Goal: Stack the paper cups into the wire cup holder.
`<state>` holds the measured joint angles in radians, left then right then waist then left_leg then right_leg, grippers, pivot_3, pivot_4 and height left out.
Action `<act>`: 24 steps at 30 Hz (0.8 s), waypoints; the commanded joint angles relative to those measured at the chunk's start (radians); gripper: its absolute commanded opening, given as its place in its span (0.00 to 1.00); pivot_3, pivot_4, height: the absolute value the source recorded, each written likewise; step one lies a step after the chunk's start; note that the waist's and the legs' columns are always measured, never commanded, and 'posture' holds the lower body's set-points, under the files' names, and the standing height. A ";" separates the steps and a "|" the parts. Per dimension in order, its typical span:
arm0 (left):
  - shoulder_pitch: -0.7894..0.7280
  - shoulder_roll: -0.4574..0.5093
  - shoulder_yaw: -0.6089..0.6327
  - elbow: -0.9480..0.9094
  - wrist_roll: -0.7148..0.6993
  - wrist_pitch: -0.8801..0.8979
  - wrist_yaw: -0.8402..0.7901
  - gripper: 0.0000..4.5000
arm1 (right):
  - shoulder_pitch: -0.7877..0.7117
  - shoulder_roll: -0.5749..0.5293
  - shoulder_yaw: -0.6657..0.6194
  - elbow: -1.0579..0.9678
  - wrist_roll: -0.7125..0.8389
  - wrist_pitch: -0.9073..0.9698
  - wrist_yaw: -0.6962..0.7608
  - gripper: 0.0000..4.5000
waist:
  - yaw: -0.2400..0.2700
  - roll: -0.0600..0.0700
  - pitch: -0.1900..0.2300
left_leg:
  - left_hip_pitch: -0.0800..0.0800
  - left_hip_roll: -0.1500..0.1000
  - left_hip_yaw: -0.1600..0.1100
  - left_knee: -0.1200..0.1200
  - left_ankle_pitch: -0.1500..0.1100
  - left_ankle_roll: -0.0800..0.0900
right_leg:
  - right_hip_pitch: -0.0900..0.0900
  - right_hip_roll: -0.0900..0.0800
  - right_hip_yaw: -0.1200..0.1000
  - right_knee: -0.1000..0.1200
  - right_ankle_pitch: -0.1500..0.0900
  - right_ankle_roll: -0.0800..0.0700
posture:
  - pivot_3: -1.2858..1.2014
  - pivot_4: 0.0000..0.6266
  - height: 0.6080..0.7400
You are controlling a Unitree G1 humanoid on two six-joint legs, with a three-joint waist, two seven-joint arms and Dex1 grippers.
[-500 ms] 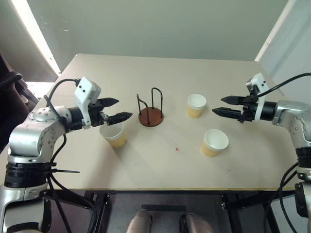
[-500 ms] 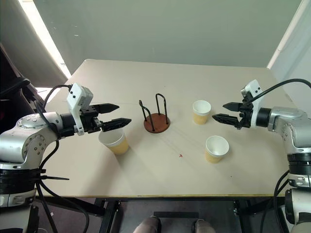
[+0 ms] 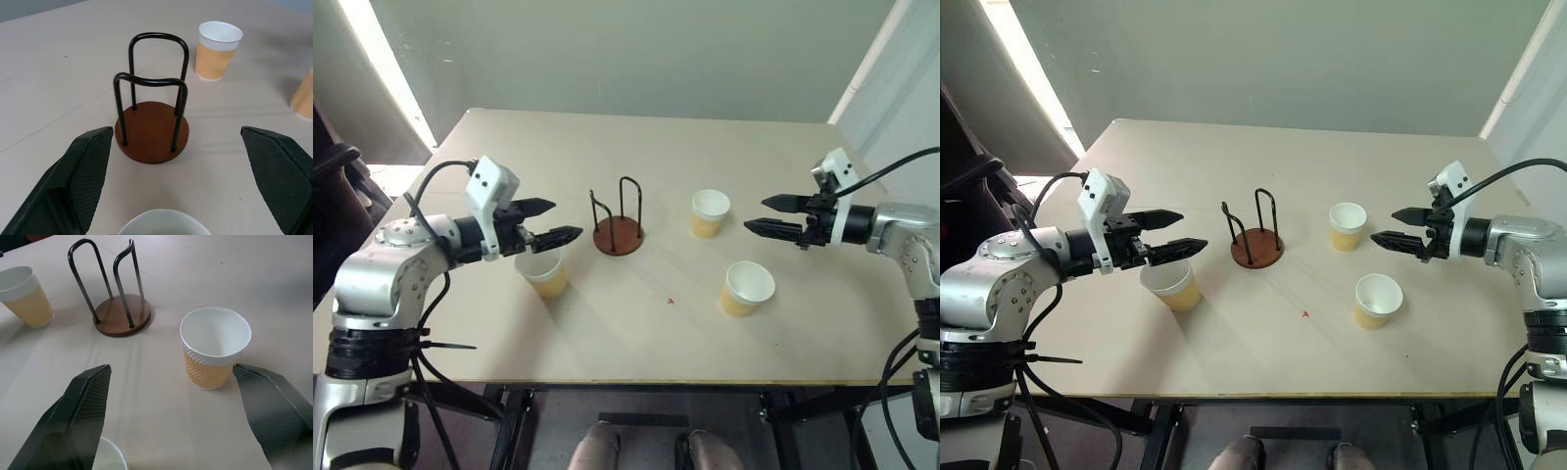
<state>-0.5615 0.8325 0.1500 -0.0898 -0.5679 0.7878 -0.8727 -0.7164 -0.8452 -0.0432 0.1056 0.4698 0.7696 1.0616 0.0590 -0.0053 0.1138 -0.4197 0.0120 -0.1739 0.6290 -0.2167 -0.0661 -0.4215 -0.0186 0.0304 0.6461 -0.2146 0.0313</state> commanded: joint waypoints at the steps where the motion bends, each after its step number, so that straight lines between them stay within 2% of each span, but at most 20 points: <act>1: -0.018 -0.002 0.034 -0.040 -0.040 0.015 -0.007 1.00 | -0.004 -0.025 -0.028 -0.094 0.058 0.048 0.034 0.91 | 0.000 0.000 0.000 | 0.000 0.000 0.001 0.000 0.000 0.000 | 0.000 0.000 0.000 0.000 0.000 0.000 | 0.52 0.24 1.00; 8: -0.073 0.010 -0.037 -0.008 -0.022 0.014 -0.055 1.00 | 0.002 -0.025 -0.057 -0.182 0.105 0.115 0.001 0.91 | 0.002 0.000 0.000 | 0.000 0.000 0.002 0.001 0.000 0.000 | 0.001 0.001 0.000 0.000 0.000 0.000 | 0.52 0.24 1.00; 24: -0.164 -0.093 -0.172 0.114 0.094 -0.010 -0.030 1.00 | -0.004 -0.041 -0.079 -0.212 0.146 0.159 -0.043 0.91 | 0.004 0.000 0.000 | 0.001 0.000 0.002 0.001 0.001 0.000 | 0.002 0.000 0.000 -0.001 0.000 0.001 | 0.52 0.24 1.00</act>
<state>-0.6925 0.7444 -0.0209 0.0144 -0.4931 0.8057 -0.9067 -0.6977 -0.8693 -0.0739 -0.0653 0.5895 0.9227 1.0204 0.0626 -0.0053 0.1138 -0.4190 0.0120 -0.1715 0.6303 -0.2160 -0.0657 -0.4192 -0.0181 0.0305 0.6452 -0.2141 0.0322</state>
